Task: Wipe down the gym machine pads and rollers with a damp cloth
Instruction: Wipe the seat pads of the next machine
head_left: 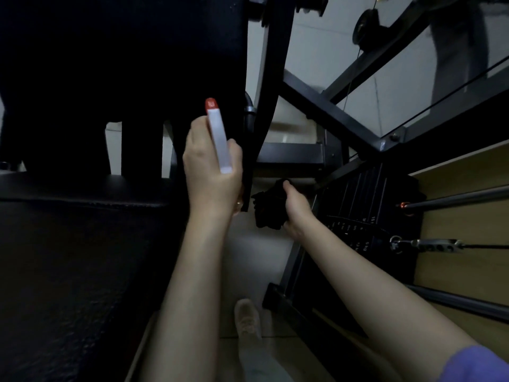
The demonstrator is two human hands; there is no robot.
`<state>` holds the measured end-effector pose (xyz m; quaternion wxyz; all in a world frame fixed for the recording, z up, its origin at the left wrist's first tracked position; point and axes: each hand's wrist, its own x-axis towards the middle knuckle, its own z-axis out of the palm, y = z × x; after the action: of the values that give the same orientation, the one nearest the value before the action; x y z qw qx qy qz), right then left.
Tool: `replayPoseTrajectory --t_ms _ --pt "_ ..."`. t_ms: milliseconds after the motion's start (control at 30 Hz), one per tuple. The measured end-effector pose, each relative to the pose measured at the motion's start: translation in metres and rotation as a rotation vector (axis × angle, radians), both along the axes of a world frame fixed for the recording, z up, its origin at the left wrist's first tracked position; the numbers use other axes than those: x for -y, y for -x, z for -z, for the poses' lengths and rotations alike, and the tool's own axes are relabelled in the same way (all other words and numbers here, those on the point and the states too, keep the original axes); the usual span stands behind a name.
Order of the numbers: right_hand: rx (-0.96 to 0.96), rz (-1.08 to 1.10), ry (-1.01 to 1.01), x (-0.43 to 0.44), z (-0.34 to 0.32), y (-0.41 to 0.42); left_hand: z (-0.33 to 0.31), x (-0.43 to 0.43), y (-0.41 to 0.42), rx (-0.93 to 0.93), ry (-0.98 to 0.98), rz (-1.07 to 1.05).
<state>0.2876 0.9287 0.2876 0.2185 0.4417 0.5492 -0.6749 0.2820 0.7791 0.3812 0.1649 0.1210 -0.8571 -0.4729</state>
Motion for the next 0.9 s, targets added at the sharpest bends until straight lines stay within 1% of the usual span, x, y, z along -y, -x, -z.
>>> replayPoseTrajectory --t_ms 100,233,333,400,500,600,633,733,767,833,900 --pt "-0.039 -0.06 -0.047 0.007 -0.003 0.013 -0.004 0.009 0.006 -0.049 -0.063 -0.053" --pt "-0.172 -0.179 -0.173 0.024 -0.002 0.037 -0.001 0.01 0.008 -0.128 -0.119 -0.047" --pt "-0.274 -0.402 -0.293 0.047 0.003 0.046 0.009 0.013 0.002 -0.176 -0.134 -0.047" --pt "-0.276 -0.528 -0.376 0.06 0.013 0.045 0.014 0.014 0.0 -0.183 -0.153 -0.044" --pt "-0.254 -0.537 -0.409 0.063 0.026 0.038 0.017 0.014 0.002 -0.165 -0.203 -0.056" --pt "-0.275 -0.618 -0.443 0.051 0.029 0.035 0.019 0.014 0.005 -0.147 -0.193 -0.071" --pt "-0.289 -0.615 -0.465 0.046 0.027 0.04 0.021 0.014 0.006 -0.148 -0.192 -0.073" --pt "-0.41 -0.484 -0.523 0.037 0.021 0.078 0.026 0.015 0.008 -0.131 -0.219 -0.076" --pt "-0.463 -0.488 -0.516 0.04 0.019 0.091 0.026 0.015 0.008 -0.134 -0.233 -0.07" --pt "-0.511 -0.605 -0.514 0.051 0.02 0.107 0.03 0.015 0.007 -0.158 -0.234 -0.043" --pt "-0.528 -0.656 -0.512 0.059 0.027 0.111 0.033 0.016 0.006 -0.147 -0.21 -0.033"
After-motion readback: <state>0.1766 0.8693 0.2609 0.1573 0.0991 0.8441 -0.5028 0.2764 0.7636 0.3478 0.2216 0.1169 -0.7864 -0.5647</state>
